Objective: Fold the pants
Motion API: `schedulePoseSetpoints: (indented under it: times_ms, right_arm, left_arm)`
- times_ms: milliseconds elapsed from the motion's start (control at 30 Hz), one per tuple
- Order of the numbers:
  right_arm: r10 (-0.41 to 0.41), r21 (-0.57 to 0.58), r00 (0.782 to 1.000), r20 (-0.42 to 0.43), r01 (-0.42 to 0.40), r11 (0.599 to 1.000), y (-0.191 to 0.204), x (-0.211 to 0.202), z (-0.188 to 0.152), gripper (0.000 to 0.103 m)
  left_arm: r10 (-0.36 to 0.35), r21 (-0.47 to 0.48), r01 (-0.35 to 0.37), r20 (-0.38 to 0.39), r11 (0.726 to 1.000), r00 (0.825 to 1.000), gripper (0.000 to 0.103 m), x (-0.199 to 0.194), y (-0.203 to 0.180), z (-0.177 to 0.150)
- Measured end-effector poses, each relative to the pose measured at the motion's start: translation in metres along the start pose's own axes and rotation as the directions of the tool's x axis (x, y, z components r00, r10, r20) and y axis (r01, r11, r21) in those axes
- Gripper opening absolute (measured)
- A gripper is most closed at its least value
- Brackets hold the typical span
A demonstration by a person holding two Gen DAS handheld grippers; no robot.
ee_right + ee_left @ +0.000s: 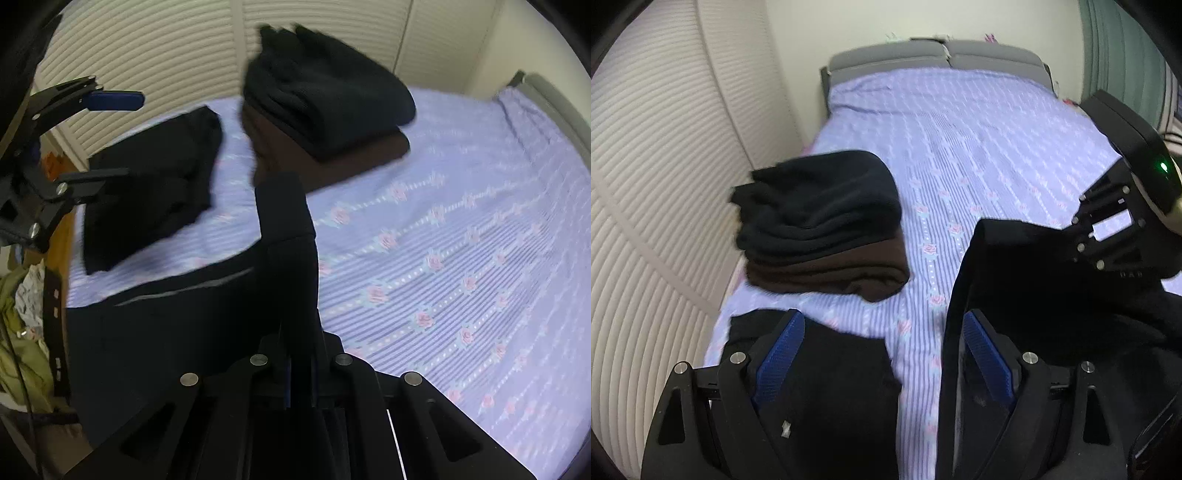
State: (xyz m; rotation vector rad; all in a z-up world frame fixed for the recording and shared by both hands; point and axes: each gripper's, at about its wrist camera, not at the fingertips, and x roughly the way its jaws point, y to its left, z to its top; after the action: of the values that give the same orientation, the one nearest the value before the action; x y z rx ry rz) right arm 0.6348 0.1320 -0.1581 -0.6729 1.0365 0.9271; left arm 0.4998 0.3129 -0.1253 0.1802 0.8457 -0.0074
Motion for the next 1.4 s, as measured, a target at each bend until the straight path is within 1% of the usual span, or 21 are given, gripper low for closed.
schedulePoseSetpoints:
  times_ms: [100, 233, 400, 433, 500, 567, 700, 833, 1000, 1100, 1167, 1300, 1367, 1400]
  right_arm:
    - [-0.010, -0.009, 0.999, 0.033, 0.011, 1.000, 0.038, -0.028, 0.000, 0.007]
    - [0.005, -0.015, 0.999, 0.047, -0.004, 1.000, 0.094, -0.055, -0.005, 0.007]
    - [0.058, -0.026, 0.997, 0.043, -0.057, 0.998, 0.150, -0.059, -0.017, 0.007]
    - [0.076, -0.035, 0.996, 0.041, -0.075, 0.997, 0.165, -0.057, -0.021, 0.007]
    - [0.082, -0.050, 0.996, 0.043, -0.080, 0.996, 0.185, -0.055, -0.027, 0.007]
    - [0.104, -0.056, 0.994, 0.032, -0.102, 0.993, 0.206, -0.048, -0.035, 0.007]
    - [0.137, -0.076, 0.991, -0.004, -0.137, 0.988, 0.242, -0.025, -0.050, 0.007]
    - [0.136, -0.086, 0.989, -0.052, -0.140, 0.986, 0.269, 0.010, -0.066, 0.007]
    - [0.127, -0.075, 0.990, -0.066, -0.132, 0.988, 0.283, 0.039, -0.083, 0.007]
    - [0.119, -0.056, 0.991, -0.059, -0.122, 0.991, 0.287, 0.053, -0.093, 0.007]
    - [0.110, -0.059, 0.992, -0.054, -0.113, 0.992, 0.291, 0.058, -0.097, 0.008]
    - [0.119, -0.005, 0.992, -0.036, -0.120, 0.993, 0.288, 0.064, -0.102, 0.008]
    - [0.128, 0.007, 0.991, -0.028, -0.128, 0.992, 0.288, 0.066, -0.104, 0.012]
    - [0.121, 0.003, 0.993, -0.006, -0.121, 0.993, 0.289, 0.064, -0.105, 0.013]
  left_arm:
    - [0.013, -0.023, -0.013, 0.024, 1.000, 1.000, 0.095, -0.038, 0.005, -0.016]
    - [0.031, -0.043, -0.029, 0.037, 0.999, 0.999, 0.096, -0.087, 0.011, -0.044]
    - [0.053, -0.081, -0.051, 0.022, 0.995, 0.998, 0.096, -0.124, 0.023, -0.090]
    - [0.059, -0.085, -0.057, 0.019, 0.995, 0.998, 0.096, -0.130, 0.024, -0.099]
    - [0.068, -0.094, -0.067, 0.010, 0.993, 0.998, 0.096, -0.137, 0.027, -0.115]
    - [0.081, -0.102, -0.080, 0.004, 0.992, 0.997, 0.096, -0.144, 0.029, -0.134]
    - [0.093, -0.118, -0.092, 0.003, 0.989, 0.996, 0.097, -0.151, 0.031, -0.161]
    - [0.090, -0.120, -0.089, 0.001, 0.989, 0.996, 0.098, -0.149, 0.028, -0.185]
    - [0.061, -0.103, -0.061, -0.003, 0.993, 0.998, 0.098, -0.134, 0.014, -0.206]
    - [0.050, -0.086, -0.050, -0.008, 0.995, 0.999, 0.098, -0.122, 0.002, -0.216]
    - [0.040, -0.085, -0.041, -0.009, 0.996, 0.999, 0.098, -0.114, -0.004, -0.219]
    - [0.028, -0.098, -0.031, -0.022, 0.995, 0.999, 0.098, -0.102, -0.010, -0.224]
    - [0.031, -0.100, -0.033, -0.023, 0.994, 0.999, 0.098, -0.102, -0.012, -0.226]
    - [0.034, -0.098, -0.036, -0.021, 0.995, 0.999, 0.098, -0.102, -0.014, -0.226]
